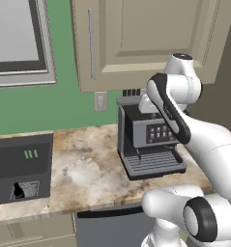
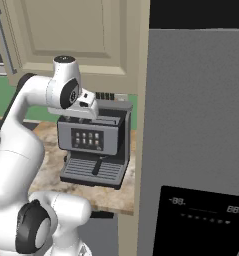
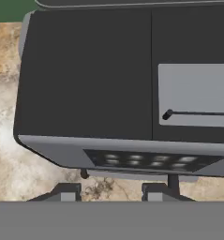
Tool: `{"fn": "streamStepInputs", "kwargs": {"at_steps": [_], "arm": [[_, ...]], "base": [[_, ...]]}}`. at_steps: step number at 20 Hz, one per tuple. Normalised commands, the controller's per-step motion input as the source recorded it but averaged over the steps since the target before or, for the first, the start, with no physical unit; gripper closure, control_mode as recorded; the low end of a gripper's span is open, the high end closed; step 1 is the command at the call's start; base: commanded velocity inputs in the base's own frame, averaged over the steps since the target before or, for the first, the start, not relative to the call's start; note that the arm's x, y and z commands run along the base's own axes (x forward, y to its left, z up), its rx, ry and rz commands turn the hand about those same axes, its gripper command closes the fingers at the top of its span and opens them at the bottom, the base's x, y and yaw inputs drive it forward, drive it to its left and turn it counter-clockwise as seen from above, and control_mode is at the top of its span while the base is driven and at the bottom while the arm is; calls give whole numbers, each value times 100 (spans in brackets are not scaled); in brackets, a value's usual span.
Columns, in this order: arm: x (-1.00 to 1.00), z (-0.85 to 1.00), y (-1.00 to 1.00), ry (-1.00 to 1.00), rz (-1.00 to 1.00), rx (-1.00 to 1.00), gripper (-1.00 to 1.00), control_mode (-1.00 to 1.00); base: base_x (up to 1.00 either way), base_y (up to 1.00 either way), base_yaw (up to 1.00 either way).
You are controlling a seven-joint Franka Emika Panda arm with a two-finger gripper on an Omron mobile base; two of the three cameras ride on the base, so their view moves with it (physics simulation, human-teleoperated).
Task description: Open the cabinet, pick the kettle from the cabinet, and place it in the sink.
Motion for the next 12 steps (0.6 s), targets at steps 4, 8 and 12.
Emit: {"fn": "streamStepInputs", "kwargs": {"at_steps": [4, 8, 12], "arm": [[-7, 0, 0, -3, 0, 0, -100, -100], [-27, 0, 0, -25, 5, 0, -100, -100], [-31, 3, 0, -38, 3, 0, -100, -100]], "base": [[0, 0, 0], [0, 0, 0], [0, 0, 0]]}}
